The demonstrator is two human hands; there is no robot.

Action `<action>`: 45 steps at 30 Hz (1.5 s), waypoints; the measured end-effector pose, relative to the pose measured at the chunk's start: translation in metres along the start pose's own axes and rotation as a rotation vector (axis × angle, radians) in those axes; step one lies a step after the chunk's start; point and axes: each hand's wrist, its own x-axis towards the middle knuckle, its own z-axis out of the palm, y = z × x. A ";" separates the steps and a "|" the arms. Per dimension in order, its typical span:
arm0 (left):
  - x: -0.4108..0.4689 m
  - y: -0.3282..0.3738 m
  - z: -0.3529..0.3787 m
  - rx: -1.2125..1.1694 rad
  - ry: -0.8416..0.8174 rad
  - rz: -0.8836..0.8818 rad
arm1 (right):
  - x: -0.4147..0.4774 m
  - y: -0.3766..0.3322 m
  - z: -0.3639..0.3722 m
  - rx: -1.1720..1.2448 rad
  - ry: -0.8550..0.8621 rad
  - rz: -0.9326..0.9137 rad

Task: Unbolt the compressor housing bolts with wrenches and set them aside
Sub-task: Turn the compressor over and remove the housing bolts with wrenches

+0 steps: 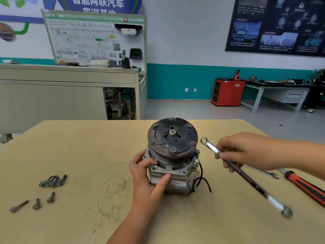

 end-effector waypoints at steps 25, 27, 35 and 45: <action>-0.001 0.002 -0.002 -0.004 -0.018 -0.023 | 0.019 -0.017 -0.031 -0.608 -0.118 -0.060; -0.001 0.002 -0.001 0.000 -0.012 -0.015 | 0.012 -0.011 -0.029 -0.172 -0.213 0.060; 0.000 0.003 0.000 0.023 0.016 0.021 | -0.006 -0.020 0.044 0.846 -0.254 0.154; 0.000 0.002 0.000 0.028 0.018 0.012 | 0.002 -0.024 0.005 0.153 -0.224 0.203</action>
